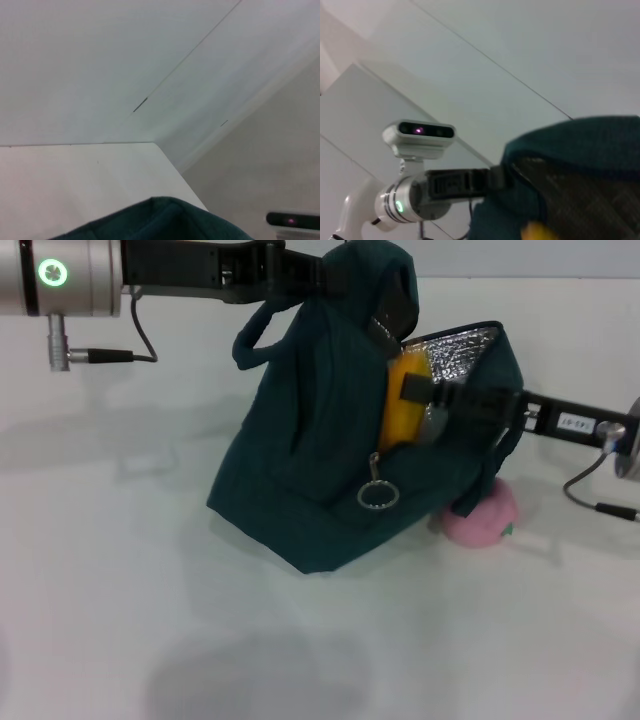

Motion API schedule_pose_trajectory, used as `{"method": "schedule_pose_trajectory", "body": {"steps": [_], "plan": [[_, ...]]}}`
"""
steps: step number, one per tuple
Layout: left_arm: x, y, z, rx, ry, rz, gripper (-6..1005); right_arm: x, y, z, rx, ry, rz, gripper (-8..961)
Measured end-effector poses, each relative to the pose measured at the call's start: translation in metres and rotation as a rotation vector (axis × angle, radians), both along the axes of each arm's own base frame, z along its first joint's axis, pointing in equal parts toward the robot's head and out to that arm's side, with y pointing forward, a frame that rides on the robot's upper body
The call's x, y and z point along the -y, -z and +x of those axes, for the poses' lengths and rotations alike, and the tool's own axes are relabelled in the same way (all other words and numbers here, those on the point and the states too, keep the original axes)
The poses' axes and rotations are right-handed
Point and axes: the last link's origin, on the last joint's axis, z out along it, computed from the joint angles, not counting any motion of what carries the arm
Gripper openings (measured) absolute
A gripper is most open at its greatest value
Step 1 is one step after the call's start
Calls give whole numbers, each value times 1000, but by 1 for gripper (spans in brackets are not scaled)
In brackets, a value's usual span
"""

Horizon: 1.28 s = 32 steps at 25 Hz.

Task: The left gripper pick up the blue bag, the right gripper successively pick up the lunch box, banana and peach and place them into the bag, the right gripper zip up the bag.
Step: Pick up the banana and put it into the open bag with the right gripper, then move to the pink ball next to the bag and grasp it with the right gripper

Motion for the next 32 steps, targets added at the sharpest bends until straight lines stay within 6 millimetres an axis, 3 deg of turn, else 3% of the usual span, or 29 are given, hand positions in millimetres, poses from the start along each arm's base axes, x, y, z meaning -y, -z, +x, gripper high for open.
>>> {"method": "schedule_pose_trajectory", "body": {"steps": [4,9,12,15,18,23,28,32], "plan": [[0,0,0,5,-3,-3,60,-8,-15,-2,9,-23,55,553],[1,1,0,7,-1,-7,60,-17,-39,-15,15,-118,131,762],[1,1,-1,11,-3,-4,60,-14,-54,-20,12,-195,164,815],[2,0,-4,15,-15,0,60,-1,-78,-14,14,-272,231,869],[3,1,-7,16,-23,-1,60,19,-114,-4,89,-360,352,870],[6,-2,-17,23,-53,8,60,55,-156,0,482,-501,497,867],[7,-6,-25,45,-84,30,60,59,-165,14,793,-396,443,859],[5,-7,-24,51,-88,43,60,48,-146,43,895,-283,310,851]]}}
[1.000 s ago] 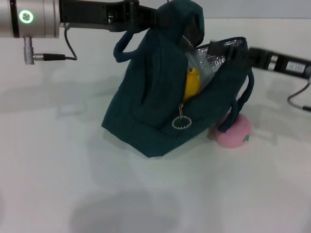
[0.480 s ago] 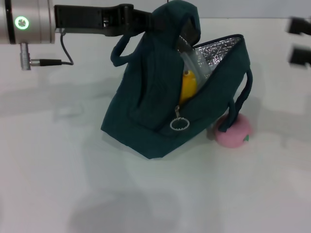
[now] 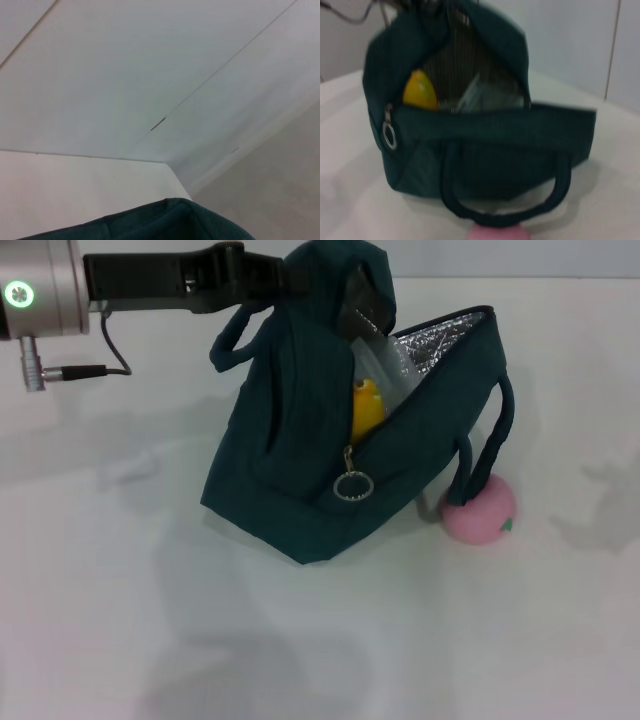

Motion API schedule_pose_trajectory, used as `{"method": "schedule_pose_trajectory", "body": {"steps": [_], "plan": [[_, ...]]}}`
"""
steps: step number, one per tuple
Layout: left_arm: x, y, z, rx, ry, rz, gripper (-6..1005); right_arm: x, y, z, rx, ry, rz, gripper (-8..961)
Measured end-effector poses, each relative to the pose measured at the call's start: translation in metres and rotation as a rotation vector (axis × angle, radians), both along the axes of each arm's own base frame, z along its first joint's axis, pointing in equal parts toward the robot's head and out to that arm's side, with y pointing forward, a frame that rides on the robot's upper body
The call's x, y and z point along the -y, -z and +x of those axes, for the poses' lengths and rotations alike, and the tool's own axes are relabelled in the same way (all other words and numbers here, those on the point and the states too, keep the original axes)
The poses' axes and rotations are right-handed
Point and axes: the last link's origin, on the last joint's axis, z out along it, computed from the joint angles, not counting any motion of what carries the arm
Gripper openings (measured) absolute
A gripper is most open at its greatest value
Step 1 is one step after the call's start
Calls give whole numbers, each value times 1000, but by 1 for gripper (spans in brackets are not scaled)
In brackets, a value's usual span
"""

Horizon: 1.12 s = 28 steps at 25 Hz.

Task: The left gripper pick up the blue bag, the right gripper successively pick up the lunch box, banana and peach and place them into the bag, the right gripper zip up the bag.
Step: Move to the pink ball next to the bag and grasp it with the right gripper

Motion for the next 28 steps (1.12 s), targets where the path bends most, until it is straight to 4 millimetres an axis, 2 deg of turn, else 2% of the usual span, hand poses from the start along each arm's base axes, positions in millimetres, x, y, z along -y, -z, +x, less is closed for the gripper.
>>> {"method": "schedule_pose_trajectory", "body": {"steps": [5,7,18,23,28], "plan": [[0,-2,-3,-3,-9,6,60,-21,45,7,-6,38,-112,841],[-1,-3,-4,-5,-11,7,60,-28,56,5,0,39,-129,836],[0,-2,-5,-3,-14,-3,60,-57,90,-4,-4,87,-180,830],[1,-2,-5,-4,-12,-6,60,-68,102,-16,-28,136,-226,828],[1,-1,-5,-5,-11,-8,60,-78,107,-34,37,238,-266,826]]}}
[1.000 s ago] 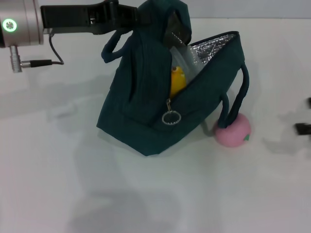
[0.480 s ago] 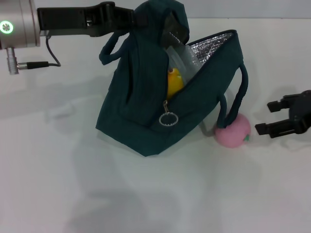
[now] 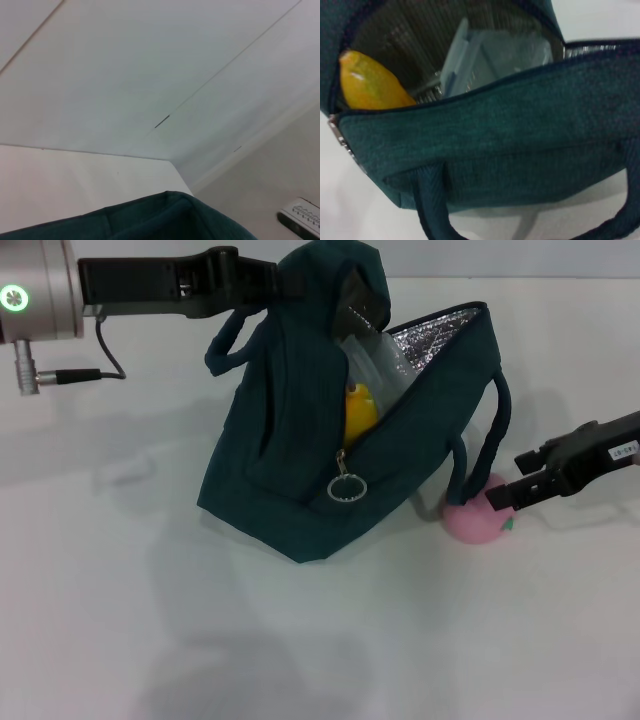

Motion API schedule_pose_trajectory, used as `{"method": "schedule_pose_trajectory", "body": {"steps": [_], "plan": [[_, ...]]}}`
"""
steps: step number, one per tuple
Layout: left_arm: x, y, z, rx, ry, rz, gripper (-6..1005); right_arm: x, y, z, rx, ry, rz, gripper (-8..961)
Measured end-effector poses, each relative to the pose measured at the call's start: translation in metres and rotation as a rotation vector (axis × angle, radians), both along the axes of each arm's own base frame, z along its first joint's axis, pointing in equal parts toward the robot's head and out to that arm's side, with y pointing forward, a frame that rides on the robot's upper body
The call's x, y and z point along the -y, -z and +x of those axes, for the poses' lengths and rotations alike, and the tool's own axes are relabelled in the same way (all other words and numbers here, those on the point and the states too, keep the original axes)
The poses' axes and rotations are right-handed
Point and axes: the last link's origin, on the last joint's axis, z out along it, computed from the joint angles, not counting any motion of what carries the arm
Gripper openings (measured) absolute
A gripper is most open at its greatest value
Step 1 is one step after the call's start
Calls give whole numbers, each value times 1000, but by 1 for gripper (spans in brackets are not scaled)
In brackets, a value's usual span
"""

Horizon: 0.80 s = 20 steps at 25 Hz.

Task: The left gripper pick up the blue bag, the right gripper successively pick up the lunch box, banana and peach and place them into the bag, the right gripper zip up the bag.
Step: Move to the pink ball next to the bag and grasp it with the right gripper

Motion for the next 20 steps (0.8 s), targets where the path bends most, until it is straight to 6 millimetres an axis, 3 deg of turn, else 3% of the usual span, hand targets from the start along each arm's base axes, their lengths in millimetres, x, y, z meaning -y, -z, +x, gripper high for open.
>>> {"method": "schedule_pose_trajectory", "body": {"steps": [8,20], "plan": [[0,1,1,1,3,-1,61,-6,11,-20,107,43,-50,813],[1,3,1,4,2,-5,61,-6,30,-20,187,-2,-58,787]]}}
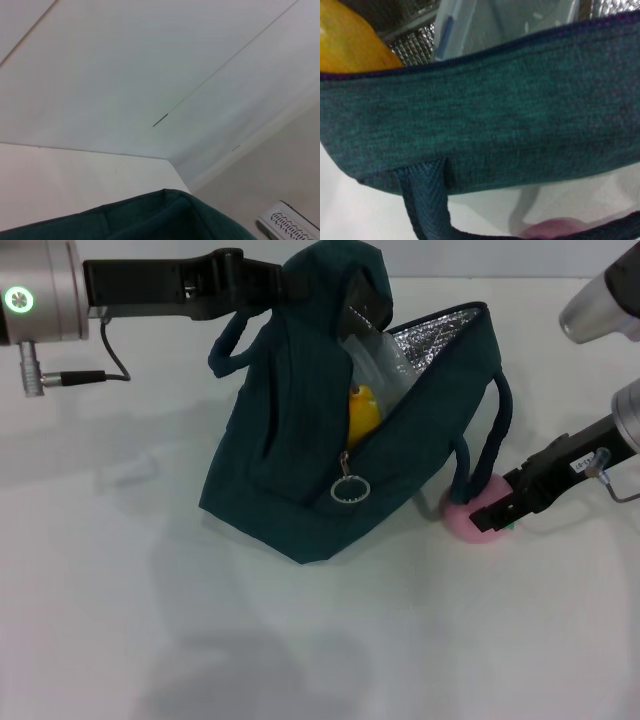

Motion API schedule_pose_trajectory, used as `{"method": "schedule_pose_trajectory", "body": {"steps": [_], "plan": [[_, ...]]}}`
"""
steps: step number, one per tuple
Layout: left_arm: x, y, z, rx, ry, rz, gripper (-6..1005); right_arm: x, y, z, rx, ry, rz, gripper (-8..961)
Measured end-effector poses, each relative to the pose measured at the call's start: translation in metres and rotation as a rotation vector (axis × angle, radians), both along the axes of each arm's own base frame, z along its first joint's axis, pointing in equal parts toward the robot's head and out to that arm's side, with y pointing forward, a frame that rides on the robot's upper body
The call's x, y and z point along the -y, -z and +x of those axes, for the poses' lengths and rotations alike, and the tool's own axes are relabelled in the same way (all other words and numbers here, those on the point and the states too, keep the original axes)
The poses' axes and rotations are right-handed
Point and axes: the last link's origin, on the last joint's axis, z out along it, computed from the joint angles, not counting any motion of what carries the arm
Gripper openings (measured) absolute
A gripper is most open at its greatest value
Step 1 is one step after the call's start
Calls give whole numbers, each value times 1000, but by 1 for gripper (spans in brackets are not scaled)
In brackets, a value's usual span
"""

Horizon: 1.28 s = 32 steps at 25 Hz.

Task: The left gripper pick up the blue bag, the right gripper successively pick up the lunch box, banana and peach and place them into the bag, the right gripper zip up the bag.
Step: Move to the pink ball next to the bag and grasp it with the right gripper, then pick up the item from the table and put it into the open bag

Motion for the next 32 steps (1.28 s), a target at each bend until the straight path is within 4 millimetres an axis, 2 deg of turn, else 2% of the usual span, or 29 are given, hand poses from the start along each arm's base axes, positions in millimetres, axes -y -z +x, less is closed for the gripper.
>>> {"method": "schedule_pose_trajectory", "body": {"steps": [8,13,18,21,25,27,32], "plan": [[0,0,0,0,-1,-1,61,-1,1,1,11,-6,5,770],[0,0,0,1,0,-1,61,-1,-5,4,9,-4,20,576],[0,0,0,1,1,-1,61,-1,-17,17,-4,32,38,335],[0,0,1,1,4,-2,61,6,-23,24,-38,63,10,300],[-1,1,3,1,9,-2,61,32,-39,30,-125,129,-153,257],[-1,0,4,4,9,-1,61,45,-53,29,-209,143,-214,238],[0,1,4,8,9,-3,61,56,-93,19,-494,83,-210,200]]}}
